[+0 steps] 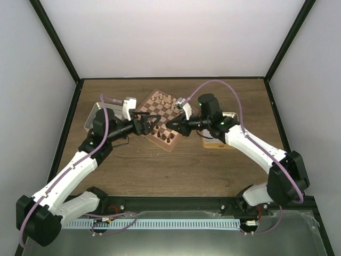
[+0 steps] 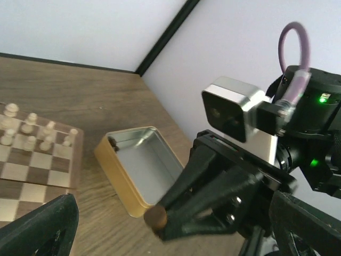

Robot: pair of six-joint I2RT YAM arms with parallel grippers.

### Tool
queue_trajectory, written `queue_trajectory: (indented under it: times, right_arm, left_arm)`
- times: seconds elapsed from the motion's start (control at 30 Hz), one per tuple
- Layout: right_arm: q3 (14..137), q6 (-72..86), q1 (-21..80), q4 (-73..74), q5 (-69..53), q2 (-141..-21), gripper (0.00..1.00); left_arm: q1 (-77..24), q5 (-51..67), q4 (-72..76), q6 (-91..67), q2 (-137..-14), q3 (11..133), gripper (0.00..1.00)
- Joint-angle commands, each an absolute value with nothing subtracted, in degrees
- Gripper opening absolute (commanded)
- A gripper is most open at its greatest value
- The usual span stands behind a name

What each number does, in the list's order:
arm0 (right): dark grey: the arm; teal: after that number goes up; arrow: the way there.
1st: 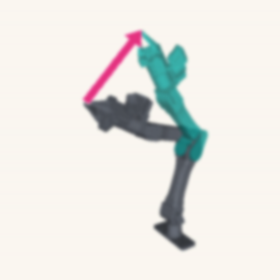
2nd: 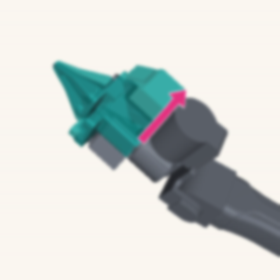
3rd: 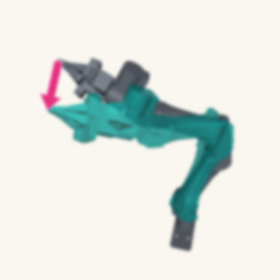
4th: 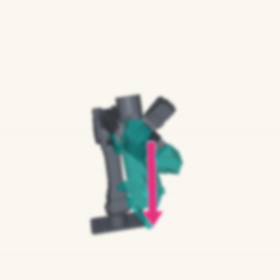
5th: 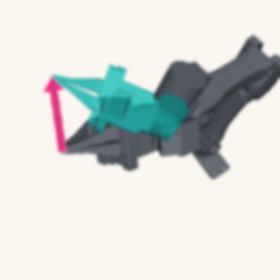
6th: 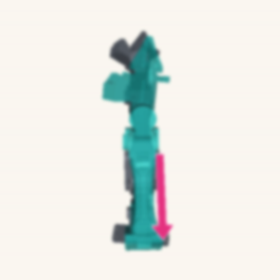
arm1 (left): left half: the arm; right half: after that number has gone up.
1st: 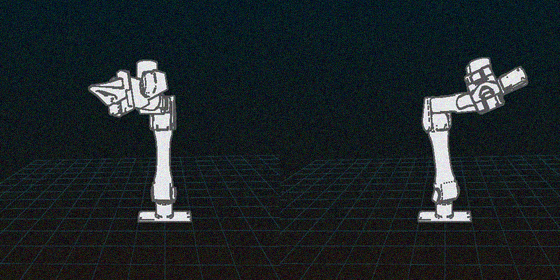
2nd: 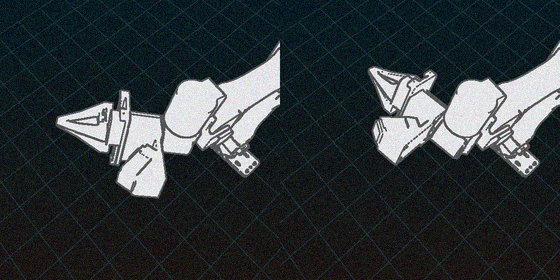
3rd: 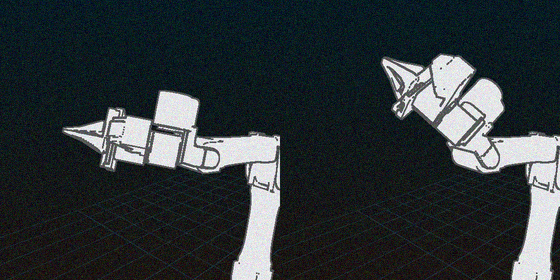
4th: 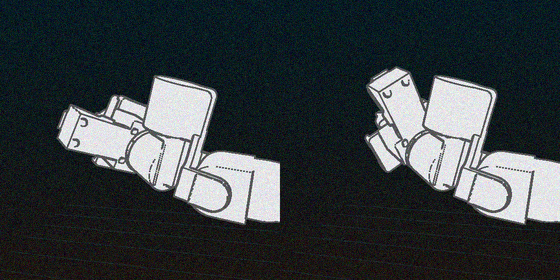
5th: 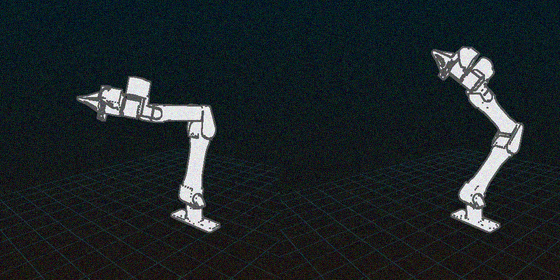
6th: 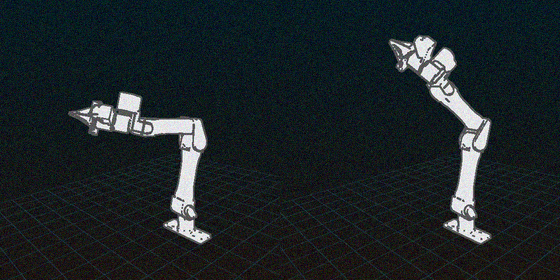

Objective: Set up the chess pieces on the board
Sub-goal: Place the chess piece on the chessboard.

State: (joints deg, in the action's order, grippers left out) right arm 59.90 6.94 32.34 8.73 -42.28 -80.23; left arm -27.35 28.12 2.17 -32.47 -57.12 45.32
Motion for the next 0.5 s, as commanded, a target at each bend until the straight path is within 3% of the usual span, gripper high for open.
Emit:
queue_trajectory:
  times: [0.0, 0.1, 0.13, 0.27, 0.37, 0.47]
  right_arm:
    - [65.52, 0.47, 36.63, 6.94, -50.47, -79.7, 0.05]
    - [68.24, -1.04, 38.11, 8.45, -49.58, -81.08, 0.05]
    - [68.89, -1.27, 38.28, 8.64, -49.36, -81.4, 0.05]
    - [70.44, -1.41, 38.57, 8.8, -48.76, -82.47, 0.05]
    - [70.79, -0.96, 38.59, 8.1, -48.23, -82.75, 0.05]
    - [71.0, -0.25, 38.59, 7.29, -47.82, -83.04, 0.05]
  left_arm:
    - [-27.2, 34.64, 11.02, -38.12, -56.36, 42.39, 1.0]
    - [-27.22, 35.29, 13.75, -41.86, -55.95, 40.67, 1.0]
    - [-27.2, 34.99, 13.42, -42.49, -56.08, 40.64, 0.95]
    - [-27.25, 32.38, 9.07, -44.61, -56.51, 42.14, 0.62]
    - [-27.22, 31.89, 9.91, -46.0, -56.14, 42.09, 0.44]
    - [-27.24, 32.43, 10.31, -46.54, -56.43, 42.01, 0.32]
